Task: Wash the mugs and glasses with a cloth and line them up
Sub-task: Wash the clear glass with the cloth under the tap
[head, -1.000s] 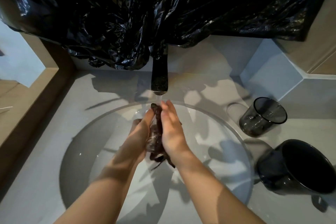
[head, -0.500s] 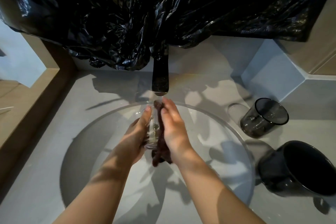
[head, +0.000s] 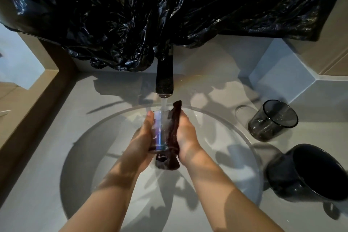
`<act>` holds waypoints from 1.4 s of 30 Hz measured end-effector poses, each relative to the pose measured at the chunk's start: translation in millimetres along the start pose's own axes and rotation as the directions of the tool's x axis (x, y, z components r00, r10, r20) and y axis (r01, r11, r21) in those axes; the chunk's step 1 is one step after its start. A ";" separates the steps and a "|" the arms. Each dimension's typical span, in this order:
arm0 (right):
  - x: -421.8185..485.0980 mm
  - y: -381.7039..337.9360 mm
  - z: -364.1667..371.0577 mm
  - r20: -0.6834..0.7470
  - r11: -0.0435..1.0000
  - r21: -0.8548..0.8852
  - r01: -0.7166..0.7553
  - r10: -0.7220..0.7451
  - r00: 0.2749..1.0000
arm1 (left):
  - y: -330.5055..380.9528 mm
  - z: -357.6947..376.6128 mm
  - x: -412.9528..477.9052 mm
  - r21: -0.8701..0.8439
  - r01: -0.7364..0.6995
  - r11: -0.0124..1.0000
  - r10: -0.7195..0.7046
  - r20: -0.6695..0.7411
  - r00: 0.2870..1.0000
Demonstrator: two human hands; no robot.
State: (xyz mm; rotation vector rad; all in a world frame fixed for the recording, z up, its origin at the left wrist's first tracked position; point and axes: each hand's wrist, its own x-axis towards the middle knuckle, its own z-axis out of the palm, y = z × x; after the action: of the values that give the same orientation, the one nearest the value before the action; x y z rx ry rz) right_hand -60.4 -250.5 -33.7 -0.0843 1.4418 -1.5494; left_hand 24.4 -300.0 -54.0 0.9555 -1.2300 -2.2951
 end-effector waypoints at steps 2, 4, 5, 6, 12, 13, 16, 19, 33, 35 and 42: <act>-1.9 9.0 2.3 -0.034 0.989 -0.099 0.110 -0.114 0.993 | 1.1 -2.7 4.1 -0.029 0.020 0.999 -0.020 -0.024 1.000; -7.3 23.8 5.7 0.031 0.860 -0.359 0.362 -0.376 0.926 | 5.6 1.0 -0.7 -0.031 0.040 0.999 -0.039 0.017 0.999; -9.5 26.9 6.3 0.081 0.764 -0.476 0.436 -0.456 0.886 | 4.4 0.1 -0.4 -0.012 0.051 0.999 -0.051 0.021 0.998; -11.2 25.3 7.0 0.105 0.712 -0.525 0.466 -0.489 0.866 | 3.0 -1.4 0.1 -0.022 0.058 0.998 -0.058 0.012 0.998; -7.1 -2.8 1.5 -0.019 1.000 0.017 -0.017 0.018 1.000 | 7.4 11.0 -6.4 0.024 -0.017 1.000 0.018 -0.025 1.000; -10.0 -1.7 3.3 0.000 0.999 0.035 -0.030 0.030 1.000 | 9.8 12.9 -7.2 0.021 -0.032 0.999 0.031 0.006 0.999; -15.3 21.3 9.6 0.006 0.959 -0.147 0.242 -0.244 0.970 | 15.3 12.5 -1.1 0.018 0.050 0.999 -0.048 -0.066 0.997; -17.1 30.9 10.2 0.040 0.836 -0.342 0.429 -0.443 0.895 | 11.9 -4.3 4.1 0.096 0.068 0.993 -0.051 -0.171 0.984; -13.2 11.0 6.6 0.029 0.931 -0.155 0.330 -0.330 0.944 | 9.3 -1.1 -0.1 0.048 0.001 0.999 0.005 -0.125 0.992; -7.6 2.5 5.2 0.043 0.994 0.019 0.110 -0.111 0.993 | 11.8 3.8 -1.0 0.037 0.051 0.998 -0.047 -0.109 0.993; -9.4 29.4 7.1 0.049 0.887 -0.266 0.378 -0.379 0.924 | 9.1 0.5 -0.5 0.114 0.031 0.993 -0.011 -0.174 0.985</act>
State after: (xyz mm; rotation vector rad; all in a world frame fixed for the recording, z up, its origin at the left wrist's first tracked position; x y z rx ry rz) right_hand -33.9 -244.0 -49.9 -0.5578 1.7084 -1.6458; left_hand 24.4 -304.4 -46.0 1.1871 -1.2967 -2.1237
